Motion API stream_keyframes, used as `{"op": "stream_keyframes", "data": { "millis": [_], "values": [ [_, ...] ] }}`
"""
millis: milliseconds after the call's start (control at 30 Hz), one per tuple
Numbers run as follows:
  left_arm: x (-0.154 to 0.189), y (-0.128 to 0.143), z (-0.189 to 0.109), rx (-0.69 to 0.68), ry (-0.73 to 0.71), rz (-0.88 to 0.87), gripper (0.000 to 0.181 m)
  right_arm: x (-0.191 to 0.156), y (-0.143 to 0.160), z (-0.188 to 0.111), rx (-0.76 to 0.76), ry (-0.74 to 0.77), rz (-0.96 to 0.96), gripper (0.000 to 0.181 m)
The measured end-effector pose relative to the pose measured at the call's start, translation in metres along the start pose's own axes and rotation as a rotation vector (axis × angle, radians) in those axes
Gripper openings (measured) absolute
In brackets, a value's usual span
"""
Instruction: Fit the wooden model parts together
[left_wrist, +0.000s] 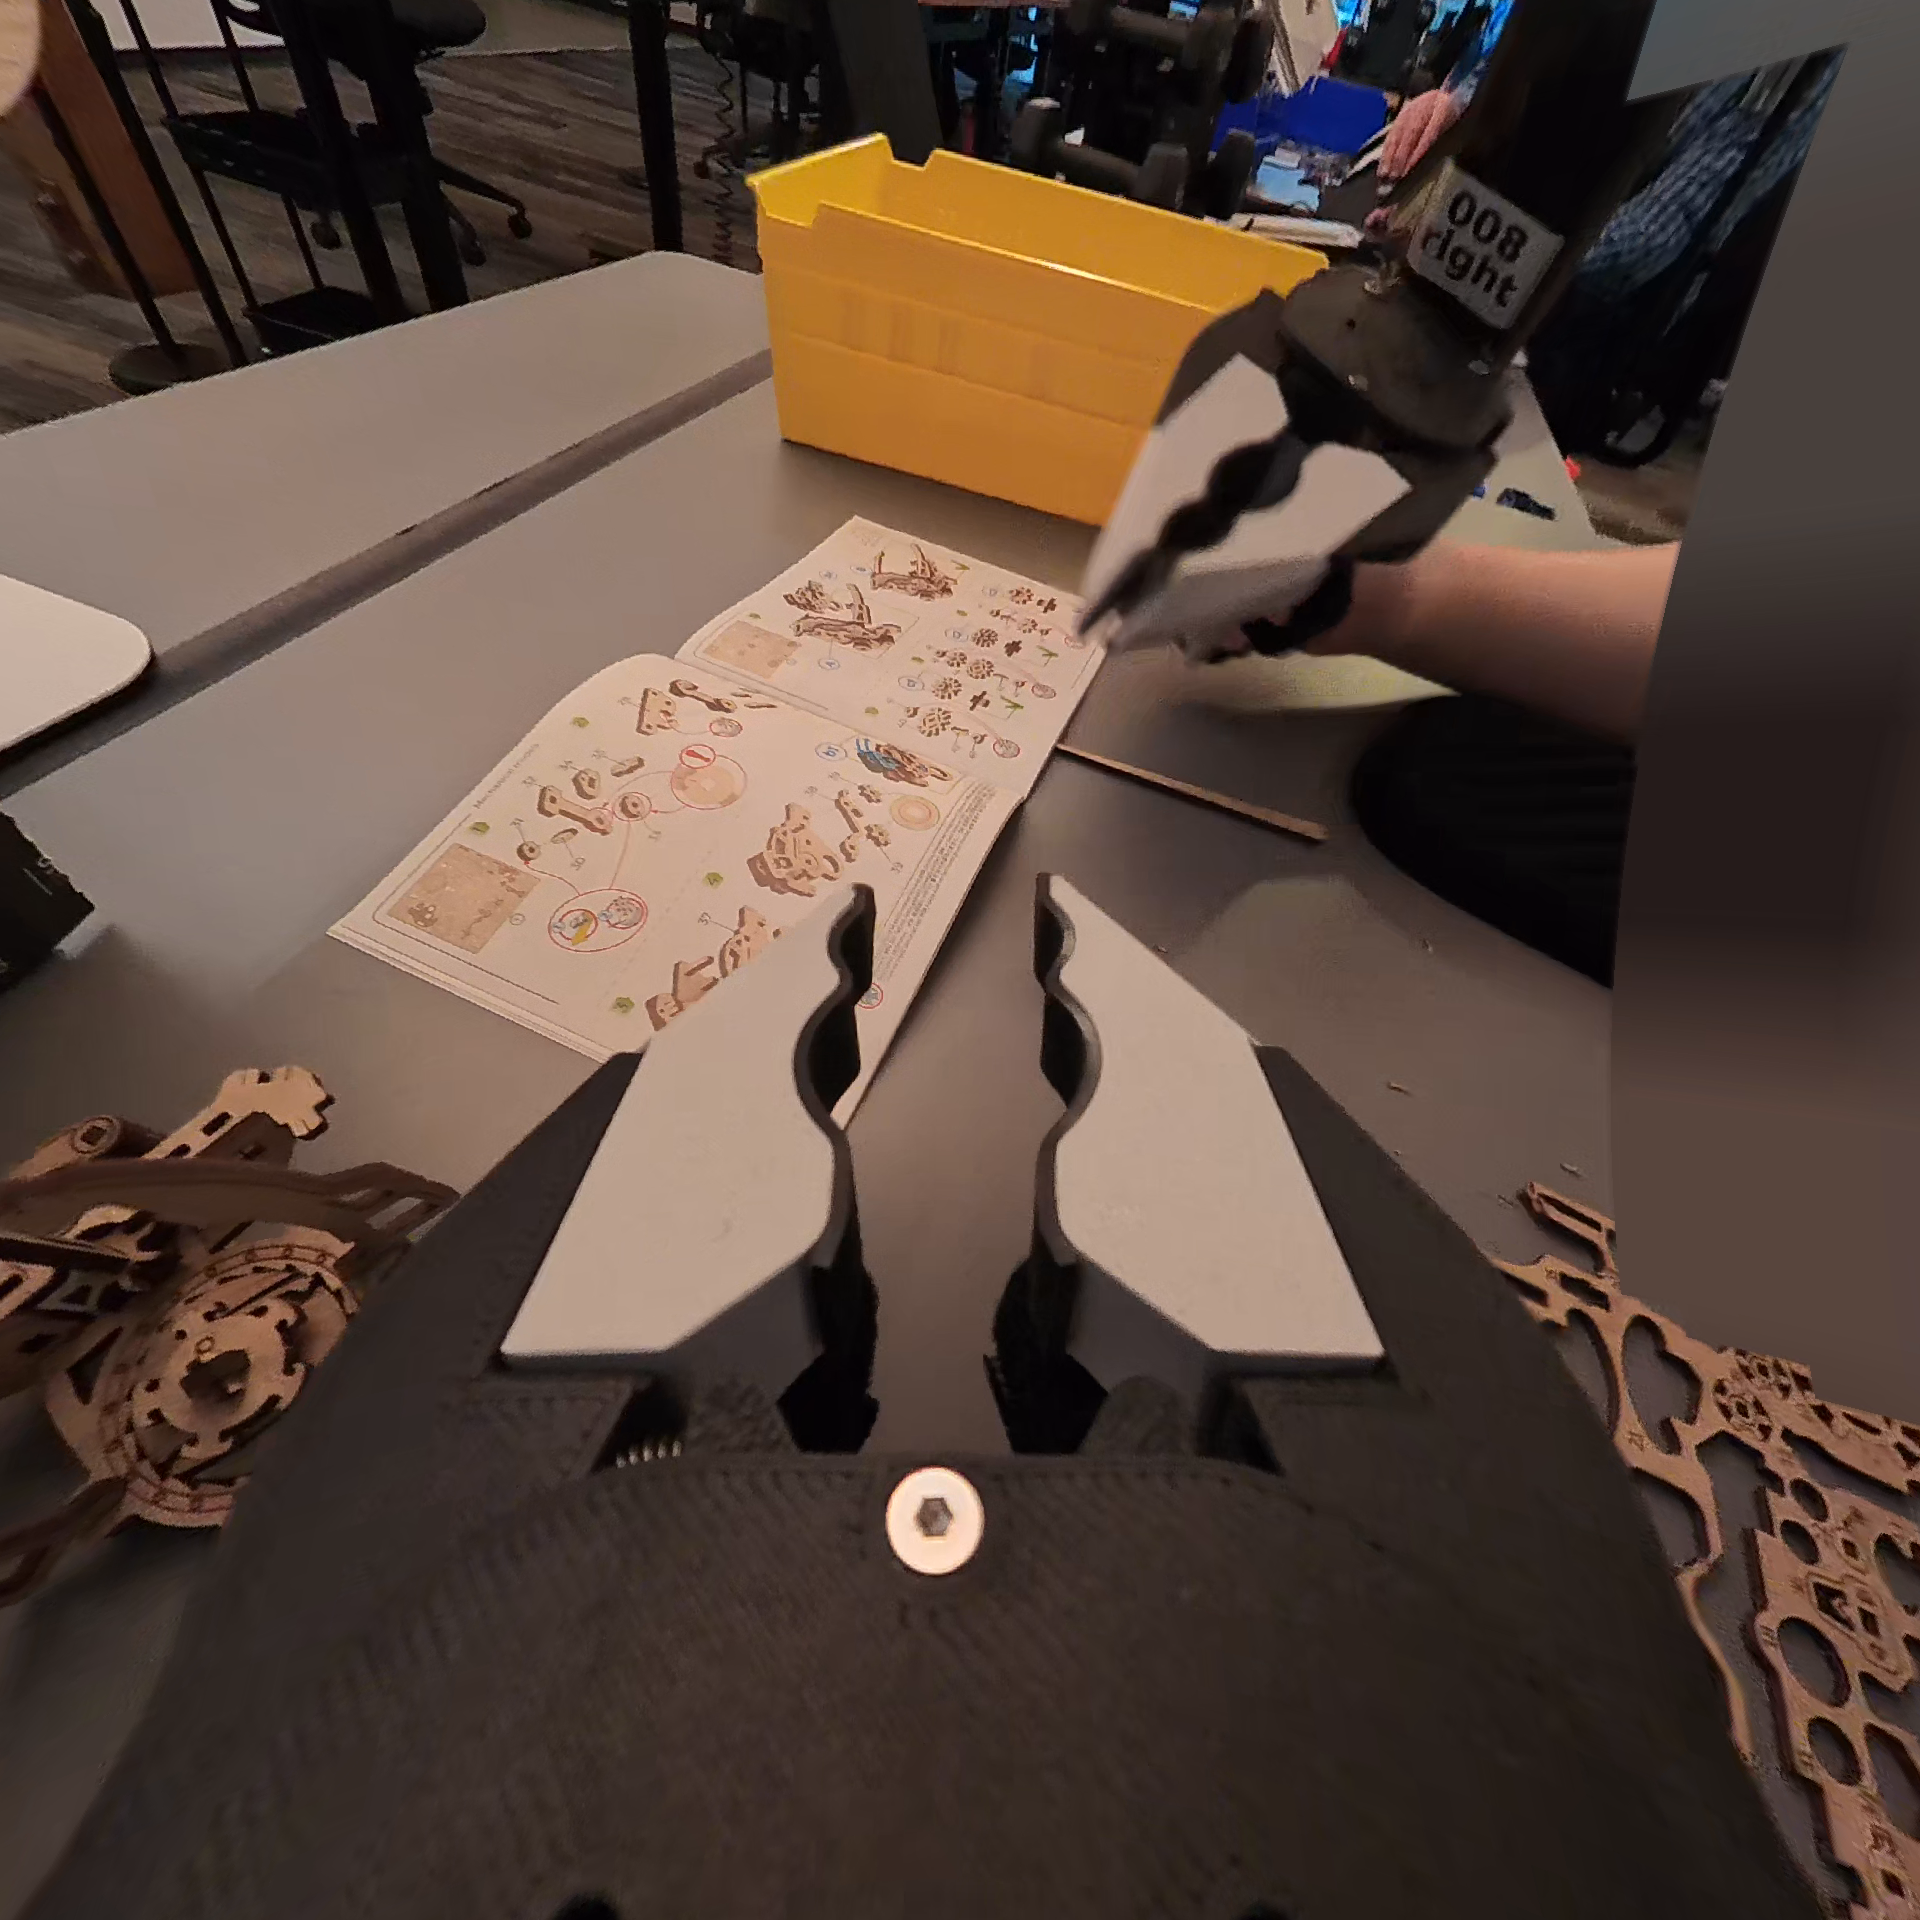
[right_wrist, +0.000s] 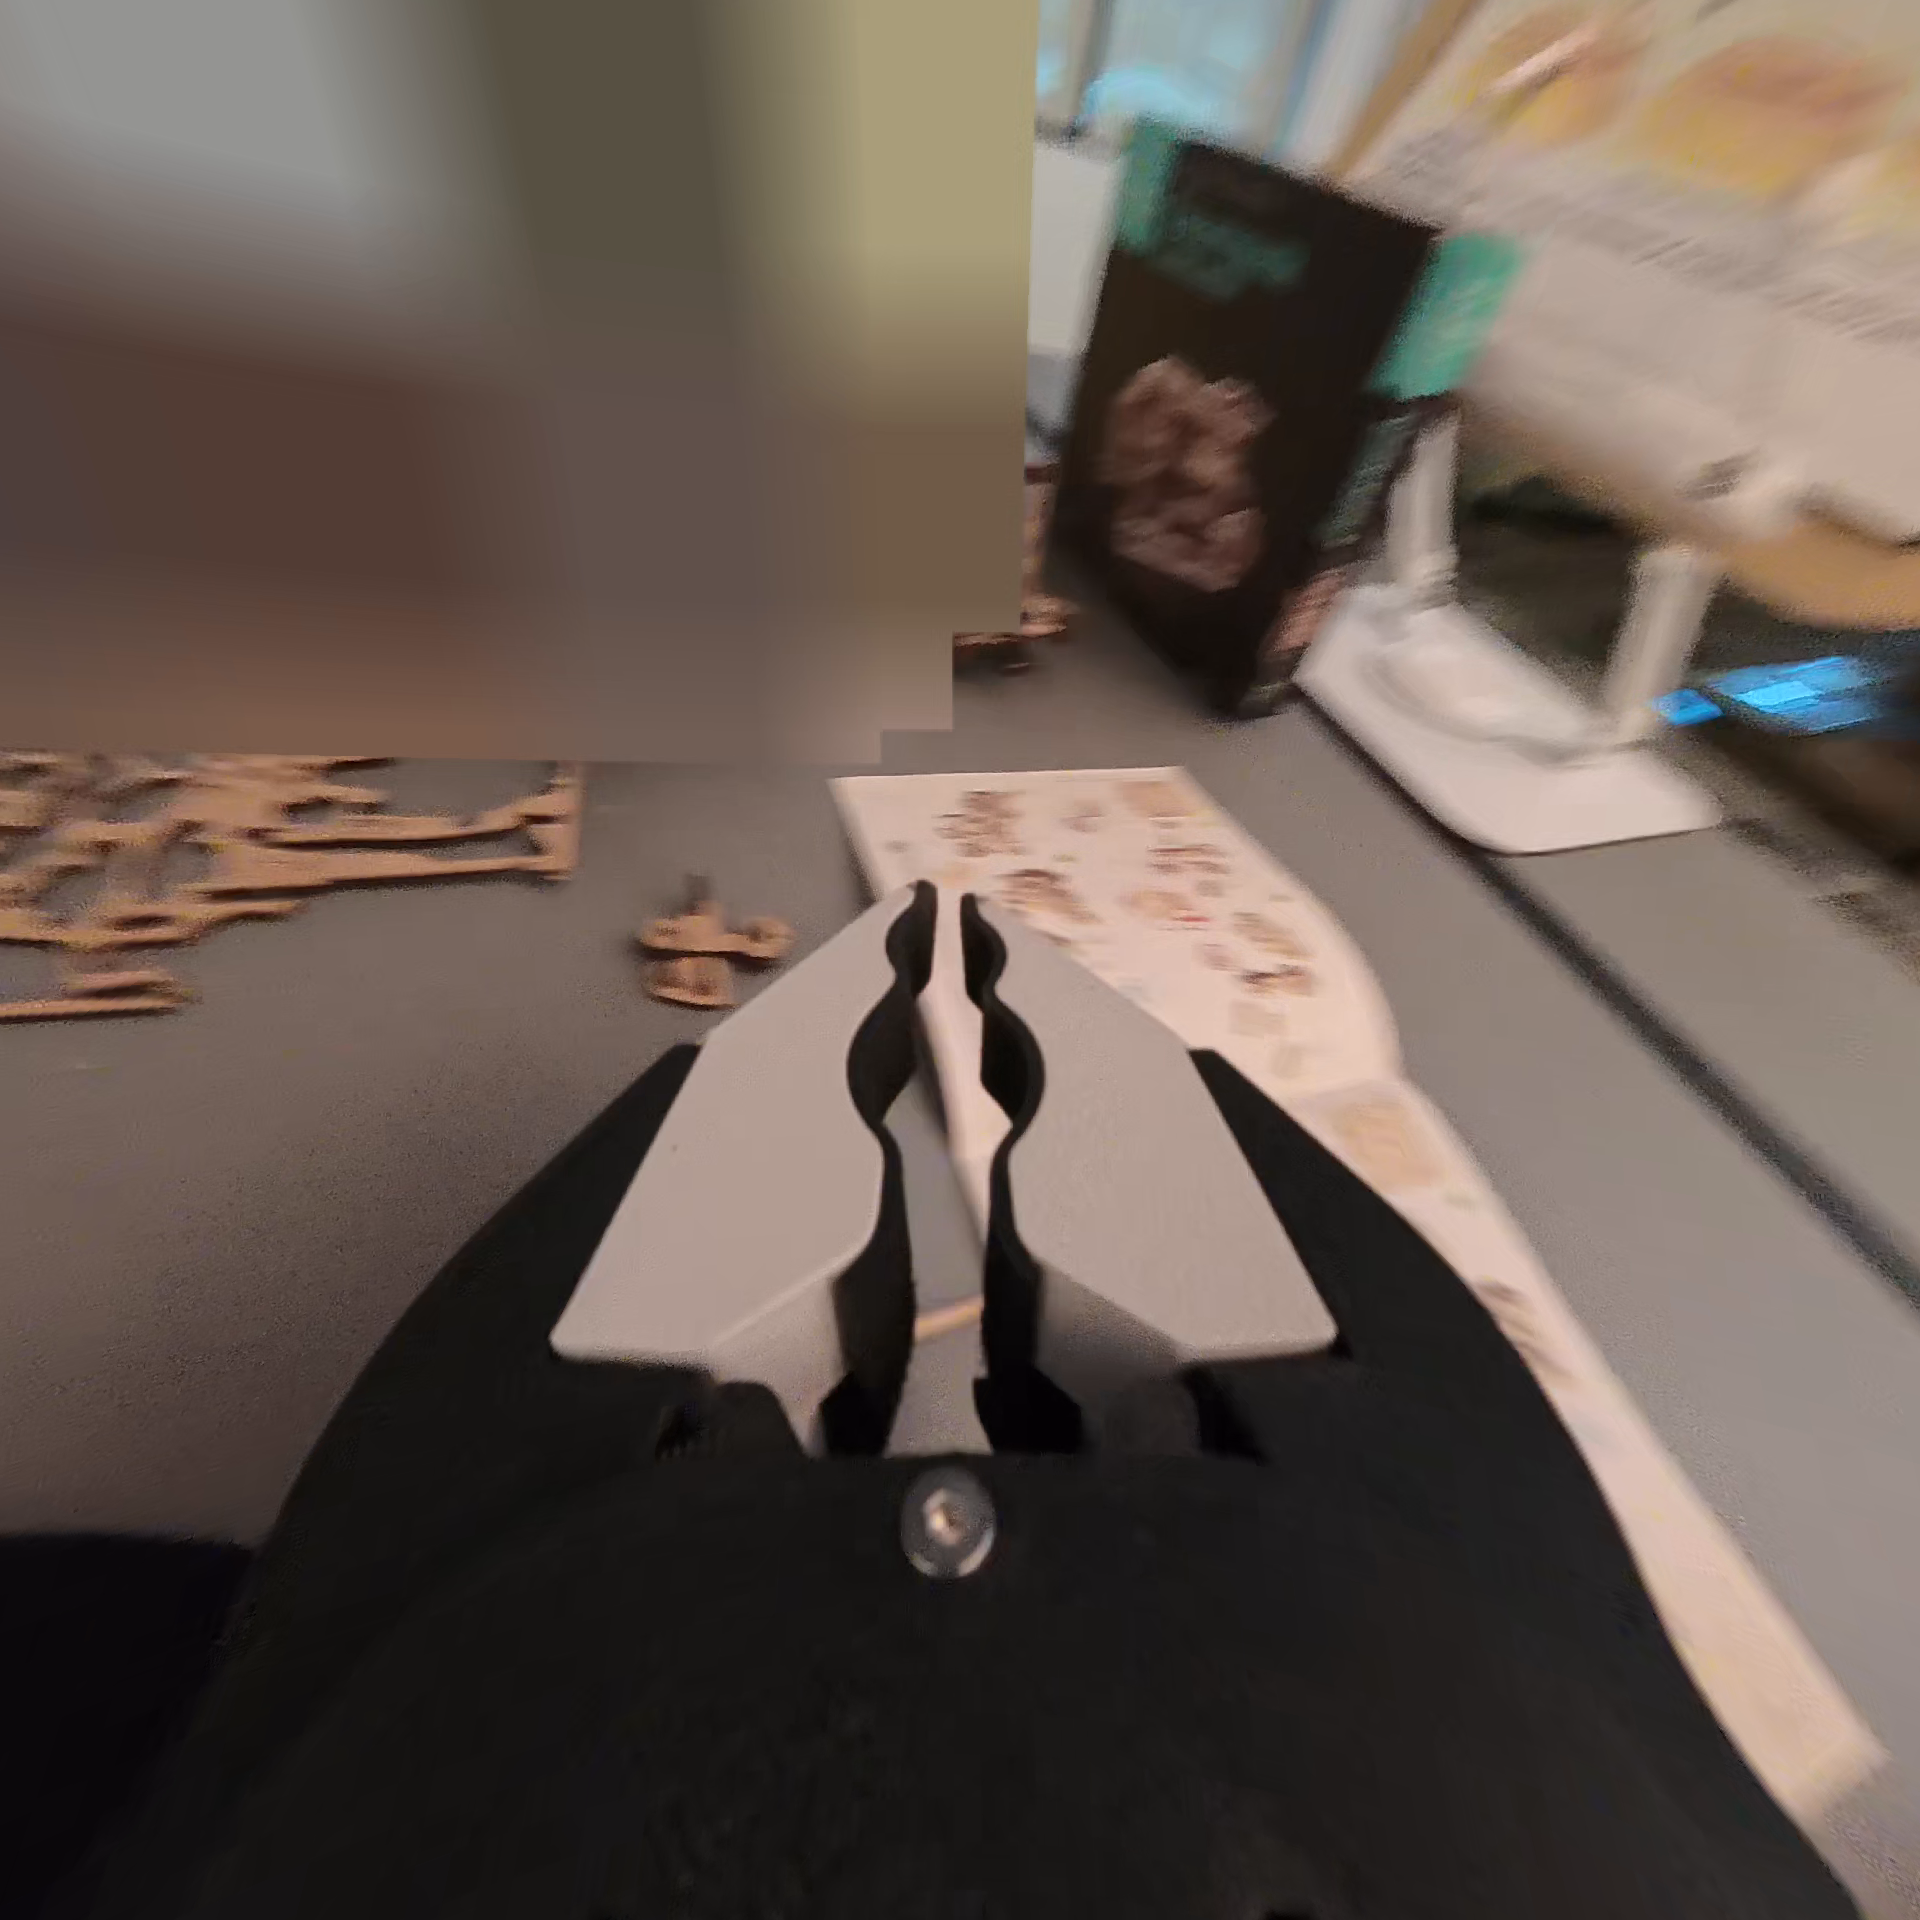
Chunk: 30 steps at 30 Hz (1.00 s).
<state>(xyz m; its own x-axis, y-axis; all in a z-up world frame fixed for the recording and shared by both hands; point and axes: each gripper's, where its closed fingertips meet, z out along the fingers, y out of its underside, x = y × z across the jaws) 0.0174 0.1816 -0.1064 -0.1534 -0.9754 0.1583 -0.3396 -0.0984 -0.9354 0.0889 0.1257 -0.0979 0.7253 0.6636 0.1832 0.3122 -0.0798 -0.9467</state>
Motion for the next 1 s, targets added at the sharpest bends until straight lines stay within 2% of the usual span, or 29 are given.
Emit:
{"op": "stream_keyframes", "data": {
  "millis": [133, 267, 367, 467, 600, 767, 1000],
  "values": [
    [-0.003, -0.005, -0.003, 0.021, -0.006, -0.016, 0.029, -0.054, -0.005, 0.017, -0.104, -0.195, 0.067, 0.001],
    [0.009, -0.002, 0.002, -0.002, 0.052, -0.031, 0.029, -0.08, 0.012, 0.023, -0.268, -0.217, -0.054, 0.0],
    [0.013, 0.014, 0.01, -0.09, 0.045, 0.038, 0.029, -0.083, 0.028, 0.029, -0.411, -0.156, -0.192, 0.014],
    [0.016, 0.019, 0.013, -0.124, 0.035, 0.094, 0.029, -0.079, 0.034, 0.036, -0.488, -0.106, -0.284, 0.007],
    [0.022, 0.02, 0.015, -0.131, 0.07, 0.086, 0.029, -0.076, 0.034, 0.037, -0.52, -0.123, -0.37, 0.001],
    [0.024, 0.027, 0.018, -0.167, 0.087, 0.097, 0.029, -0.072, 0.042, 0.04, -0.676, -0.202, -0.475, 0.002],
    [0.029, 0.048, 0.025, -0.274, 0.113, 0.148, 0.031, -0.07, 0.05, 0.05, -0.822, -0.29, -0.494, 0.002]
  ]
}}
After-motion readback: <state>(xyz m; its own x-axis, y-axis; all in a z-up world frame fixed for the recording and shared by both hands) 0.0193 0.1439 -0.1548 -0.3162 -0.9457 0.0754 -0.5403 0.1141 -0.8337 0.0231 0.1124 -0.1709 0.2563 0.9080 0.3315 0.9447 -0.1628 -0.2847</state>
